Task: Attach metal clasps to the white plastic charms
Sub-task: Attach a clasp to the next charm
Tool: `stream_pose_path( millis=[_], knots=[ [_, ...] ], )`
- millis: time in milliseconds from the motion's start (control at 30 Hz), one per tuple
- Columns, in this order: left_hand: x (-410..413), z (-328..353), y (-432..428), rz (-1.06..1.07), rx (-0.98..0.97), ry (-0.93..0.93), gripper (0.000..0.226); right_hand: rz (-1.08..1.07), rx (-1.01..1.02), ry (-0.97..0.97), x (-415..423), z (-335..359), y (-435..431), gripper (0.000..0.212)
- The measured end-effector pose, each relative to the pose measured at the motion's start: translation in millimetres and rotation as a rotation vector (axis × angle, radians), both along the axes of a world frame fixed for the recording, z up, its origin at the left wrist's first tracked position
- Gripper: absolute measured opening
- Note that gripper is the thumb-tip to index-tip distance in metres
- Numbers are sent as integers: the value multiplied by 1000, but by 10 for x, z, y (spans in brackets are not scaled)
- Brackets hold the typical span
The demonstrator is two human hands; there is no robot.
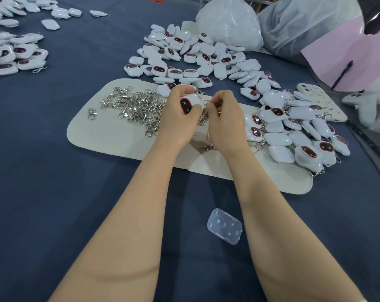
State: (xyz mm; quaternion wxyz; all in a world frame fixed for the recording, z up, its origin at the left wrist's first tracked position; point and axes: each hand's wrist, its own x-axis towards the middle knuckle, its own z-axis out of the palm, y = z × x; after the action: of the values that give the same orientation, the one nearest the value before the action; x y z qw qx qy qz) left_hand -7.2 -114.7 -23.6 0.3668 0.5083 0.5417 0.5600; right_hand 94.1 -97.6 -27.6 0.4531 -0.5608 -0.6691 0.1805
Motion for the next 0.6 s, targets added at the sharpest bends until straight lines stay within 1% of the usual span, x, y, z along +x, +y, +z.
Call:
stream_pose_path(
  millis=[133, 600],
  knots=[
    [4, -14, 11, -9, -9, -32, 28, 17, 7, -9, -4, -2, -4, 3],
    [-46, -59, 46, -6, -22, -18, 27, 95, 11, -34, -22, 18, -44, 8]
  ],
)
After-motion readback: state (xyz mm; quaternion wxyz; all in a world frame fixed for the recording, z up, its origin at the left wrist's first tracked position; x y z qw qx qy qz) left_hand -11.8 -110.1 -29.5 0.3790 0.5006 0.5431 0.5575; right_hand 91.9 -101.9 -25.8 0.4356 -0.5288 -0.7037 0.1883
